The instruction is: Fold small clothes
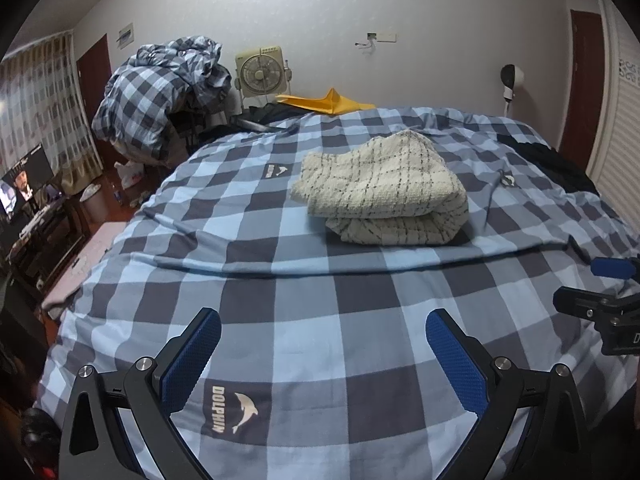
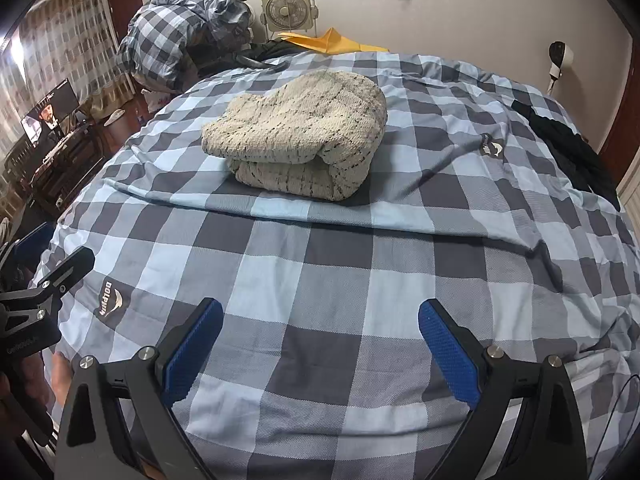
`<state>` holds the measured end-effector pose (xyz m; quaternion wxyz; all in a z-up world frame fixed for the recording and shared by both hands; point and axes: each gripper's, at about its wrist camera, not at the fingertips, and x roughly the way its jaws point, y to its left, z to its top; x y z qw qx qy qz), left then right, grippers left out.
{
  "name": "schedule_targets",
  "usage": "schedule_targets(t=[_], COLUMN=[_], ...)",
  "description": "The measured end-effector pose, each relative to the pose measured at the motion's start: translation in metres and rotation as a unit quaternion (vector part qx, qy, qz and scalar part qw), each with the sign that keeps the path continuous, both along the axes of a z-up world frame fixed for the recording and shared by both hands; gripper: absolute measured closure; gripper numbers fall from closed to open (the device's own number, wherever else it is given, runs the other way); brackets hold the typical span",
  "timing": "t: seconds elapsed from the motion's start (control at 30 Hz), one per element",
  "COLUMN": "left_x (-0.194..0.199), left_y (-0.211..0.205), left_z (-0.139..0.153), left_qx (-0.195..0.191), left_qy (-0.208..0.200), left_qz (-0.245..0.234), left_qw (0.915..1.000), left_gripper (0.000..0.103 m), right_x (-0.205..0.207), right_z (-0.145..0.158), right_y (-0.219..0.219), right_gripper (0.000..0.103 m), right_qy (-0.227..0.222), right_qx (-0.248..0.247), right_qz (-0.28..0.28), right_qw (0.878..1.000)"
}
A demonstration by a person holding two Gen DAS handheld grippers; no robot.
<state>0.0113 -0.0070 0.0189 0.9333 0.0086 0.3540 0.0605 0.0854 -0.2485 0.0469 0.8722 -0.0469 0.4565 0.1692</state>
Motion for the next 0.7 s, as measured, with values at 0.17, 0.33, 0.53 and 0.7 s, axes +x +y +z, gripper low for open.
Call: schedule_targets(t=[0.17,0.33,0.53,0.7], left_x=[-0.0001,-0.0009,0.0000,0.0004], left_y=[-0.0042,-0.0058,-0.0046,-0.0014], left_z=[-0.0006,-0.0010,-0.0009,-0.0015], left_qx=[0.013,0.023,0.023,0.019], left_qy=[-0.001,-0.002,-0.002,0.001], left_qz=[-0.005,-0.004,-0.001,0.005], left_qw=[0.9999,0.9997,0.9997,0.9998], left_gripper=[0.000,0.000,0.000,0.000], right_x=[-0.0007,-0.0004,-0.0010,-0.0018], right_z=[-0.0002,0.0001,0.0004,-0.0002], right_y=[0.0000,0.0005,0.0009,0.0012], right_gripper=[0.006,0.006,0.006,0.006], right_qy=[0.000,0.000,0.000,0.000], right_qx=[0.000,-0.001,-0.001,-0.002], right_qz=[-0.002,-0.001,-0.002,-0.001], right_qw=[1.000,1.000,1.000,1.000])
